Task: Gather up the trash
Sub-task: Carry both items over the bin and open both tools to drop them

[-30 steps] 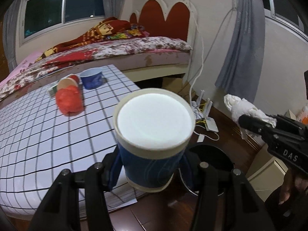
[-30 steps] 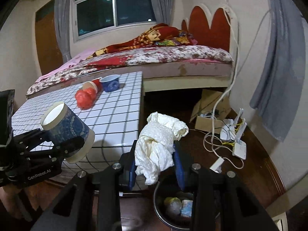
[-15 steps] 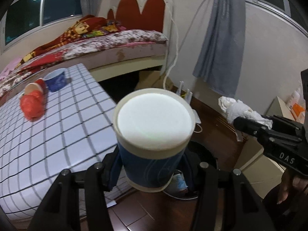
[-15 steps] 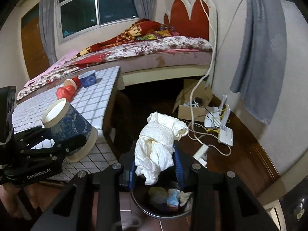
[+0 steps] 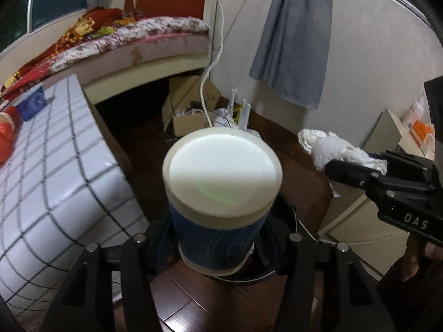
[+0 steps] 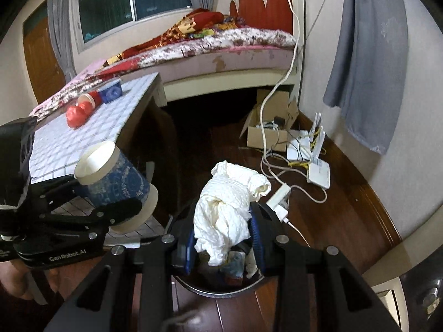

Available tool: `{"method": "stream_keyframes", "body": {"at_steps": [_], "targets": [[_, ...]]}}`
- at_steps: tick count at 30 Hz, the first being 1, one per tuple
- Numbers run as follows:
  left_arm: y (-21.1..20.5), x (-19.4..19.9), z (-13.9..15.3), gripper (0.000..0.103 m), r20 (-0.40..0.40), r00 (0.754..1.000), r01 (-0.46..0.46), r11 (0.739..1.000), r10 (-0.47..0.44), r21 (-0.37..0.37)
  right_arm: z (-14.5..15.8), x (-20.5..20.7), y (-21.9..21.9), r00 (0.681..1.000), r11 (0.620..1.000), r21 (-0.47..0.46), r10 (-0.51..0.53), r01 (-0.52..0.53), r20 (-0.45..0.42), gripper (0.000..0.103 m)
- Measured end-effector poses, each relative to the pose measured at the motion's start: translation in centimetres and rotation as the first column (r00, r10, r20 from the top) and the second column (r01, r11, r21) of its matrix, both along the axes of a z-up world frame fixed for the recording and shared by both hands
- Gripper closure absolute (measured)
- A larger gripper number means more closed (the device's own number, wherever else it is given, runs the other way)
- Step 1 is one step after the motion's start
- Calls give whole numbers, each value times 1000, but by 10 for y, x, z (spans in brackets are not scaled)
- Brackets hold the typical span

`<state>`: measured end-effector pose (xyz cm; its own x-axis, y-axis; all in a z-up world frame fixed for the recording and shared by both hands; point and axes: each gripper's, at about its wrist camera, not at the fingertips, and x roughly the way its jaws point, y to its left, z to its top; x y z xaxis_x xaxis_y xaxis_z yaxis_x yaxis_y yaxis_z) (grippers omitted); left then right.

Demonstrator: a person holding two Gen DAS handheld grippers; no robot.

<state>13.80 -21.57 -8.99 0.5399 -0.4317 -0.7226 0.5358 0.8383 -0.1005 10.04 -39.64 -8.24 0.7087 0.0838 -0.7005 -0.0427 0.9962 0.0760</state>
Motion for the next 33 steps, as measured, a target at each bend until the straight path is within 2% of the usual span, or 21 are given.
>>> {"method": "stream_keyframes", "body": {"at_steps": [7, 12, 13, 14, 15, 16, 17, 18, 19, 21, 26, 33], "targets": [[-18, 15, -27, 43, -83, 996, 25, 1000, -23, 14, -37, 25, -12, 994, 999, -10, 36, -37, -103, 68], [-29, 24, -43, 43, -129, 991, 36, 999, -32, 31, -56, 44, -22, 985, 999, 24, 48, -45, -165, 68], [-31, 27, -47, 41, -145, 989, 39, 999, -35, 26, -61, 48, -23, 982, 998, 24, 55, -52, -181, 68], [-31, 27, -50, 33, -157, 987, 43, 999, -40, 20, -67, 52, -24, 979, 998, 31, 57, -52, -197, 67], [-34, 29, -56, 27, -169, 985, 38, 999, -32, 28, -72, 56, -26, 975, 998, 38, 60, -54, -212, 63], [-34, 31, -59, 16, -172, 985, 32, 999, -25, 40, -82, 62, -29, 968, 998, 30, 54, -49, -245, 56], [-32, 32, -62, 8, -180, 984, 19, 999, -13, 31, -89, 65, -32, 963, 1000, 15, 28, -25, -268, 35], [-31, 33, -65, 5, -188, 982, 7, 1000, -3, 22, -95, 67, -38, 960, 1000, 16, 2, 2, -281, 25], [-28, 34, -67, 2, -196, 980, -13, 1000, 18, 26, -100, 68, -45, 955, 999, 27, -14, 23, -296, 23], [-26, 35, -70, 2, -199, 979, -34, 999, 39, 28, -106, 68, -56, 945, 997, 21, -58, 68, -323, 3], [-18, 32, -73, 1, -174, 981, -72, 996, 82, 60, -98, 64, -68, 947, 992, -2, -120, 125, -297, 1], [-12, 32, -69, 1, -154, 983, -89, 994, 98, 67, -92, 61, -58, 953, 994, -32, -114, 109, -281, 1]]}}
